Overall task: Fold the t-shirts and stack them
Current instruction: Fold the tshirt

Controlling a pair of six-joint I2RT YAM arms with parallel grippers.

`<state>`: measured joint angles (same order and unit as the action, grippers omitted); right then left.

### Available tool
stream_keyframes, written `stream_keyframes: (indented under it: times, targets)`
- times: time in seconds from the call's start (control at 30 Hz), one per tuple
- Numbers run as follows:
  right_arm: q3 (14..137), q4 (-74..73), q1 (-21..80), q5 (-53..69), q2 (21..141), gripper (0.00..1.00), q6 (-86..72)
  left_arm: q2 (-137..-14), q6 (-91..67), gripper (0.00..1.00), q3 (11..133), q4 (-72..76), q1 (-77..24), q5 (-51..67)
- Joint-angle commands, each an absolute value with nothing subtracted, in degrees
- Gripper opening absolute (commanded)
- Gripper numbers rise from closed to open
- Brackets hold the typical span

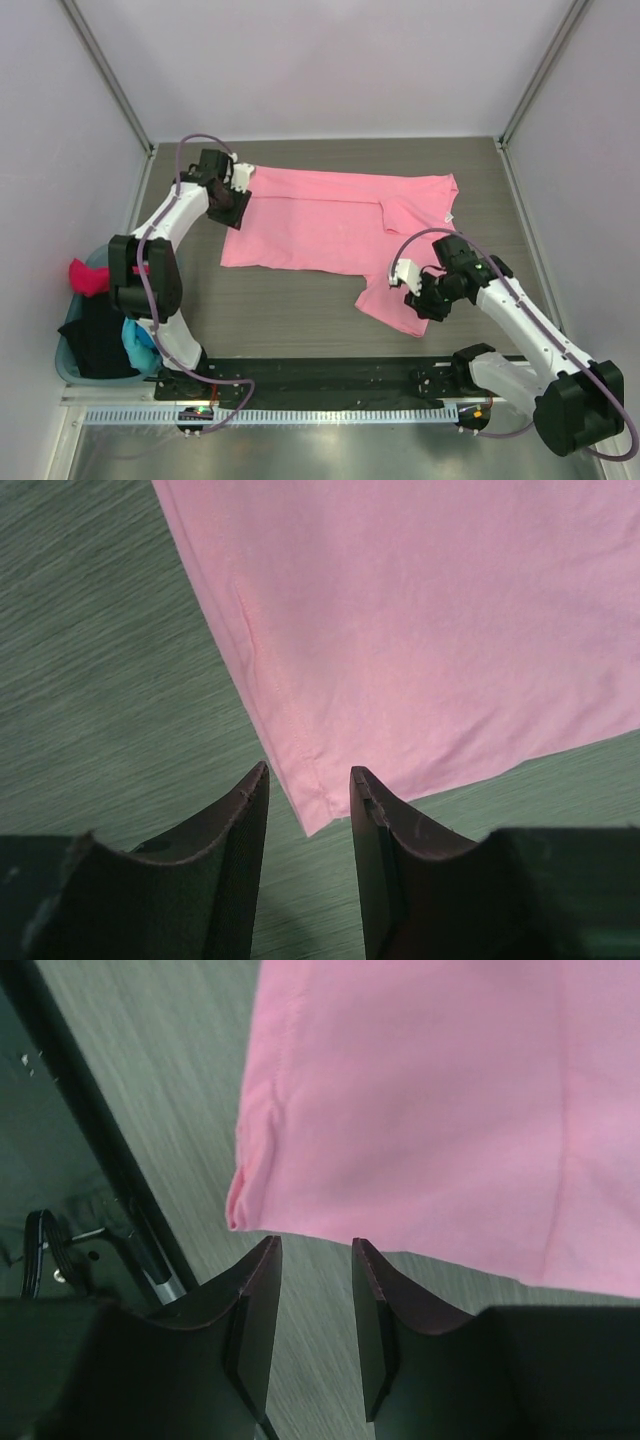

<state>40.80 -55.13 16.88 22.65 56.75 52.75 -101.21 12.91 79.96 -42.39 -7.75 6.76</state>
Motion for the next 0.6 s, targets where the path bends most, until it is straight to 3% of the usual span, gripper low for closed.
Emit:
stream_keyframes:
  times: [0.0,0.57]
  targets:
    - [38.0,-57.5,19.2,23.6,56.8,0.40,56.3,-96.8,13.5,0.40,79.0,-41.4,-7.2,4.2]
    - [35.2,-54.8,26.0,22.5,62.5,0.39,57.6,-94.5,13.8,0.40,77.7,-40.3,-4.0,1.5]
